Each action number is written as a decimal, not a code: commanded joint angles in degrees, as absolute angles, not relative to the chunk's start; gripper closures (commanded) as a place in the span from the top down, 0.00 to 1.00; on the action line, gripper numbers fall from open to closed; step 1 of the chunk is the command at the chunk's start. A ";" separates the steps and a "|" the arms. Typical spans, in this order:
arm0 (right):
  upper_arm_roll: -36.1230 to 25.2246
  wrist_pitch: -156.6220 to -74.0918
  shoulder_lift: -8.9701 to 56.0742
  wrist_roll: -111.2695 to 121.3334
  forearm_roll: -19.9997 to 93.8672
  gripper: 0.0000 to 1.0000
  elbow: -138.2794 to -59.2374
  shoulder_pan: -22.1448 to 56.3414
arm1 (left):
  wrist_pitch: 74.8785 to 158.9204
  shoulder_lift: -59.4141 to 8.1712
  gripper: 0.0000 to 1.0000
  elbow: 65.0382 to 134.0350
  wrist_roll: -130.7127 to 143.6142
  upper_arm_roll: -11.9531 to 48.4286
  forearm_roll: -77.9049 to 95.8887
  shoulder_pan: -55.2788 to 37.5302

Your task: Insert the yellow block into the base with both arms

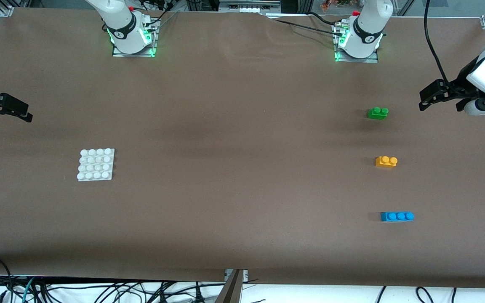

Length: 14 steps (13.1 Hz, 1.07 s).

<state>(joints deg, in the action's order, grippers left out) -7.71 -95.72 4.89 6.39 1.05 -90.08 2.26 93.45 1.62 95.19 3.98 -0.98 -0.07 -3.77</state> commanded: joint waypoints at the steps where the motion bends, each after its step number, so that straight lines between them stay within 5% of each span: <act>1: -6.94 -95.54 4.39 6.15 0.70 1.00 -90.26 1.41 | 92.20 0.79 1.00 92.81 4.48 -0.79 0.09 -3.87; 14: -6.94 -95.71 4.39 6.50 0.70 1.00 -90.26 1.41 | 91.49 0.18 1.00 92.72 4.31 -0.97 0.09 -3.43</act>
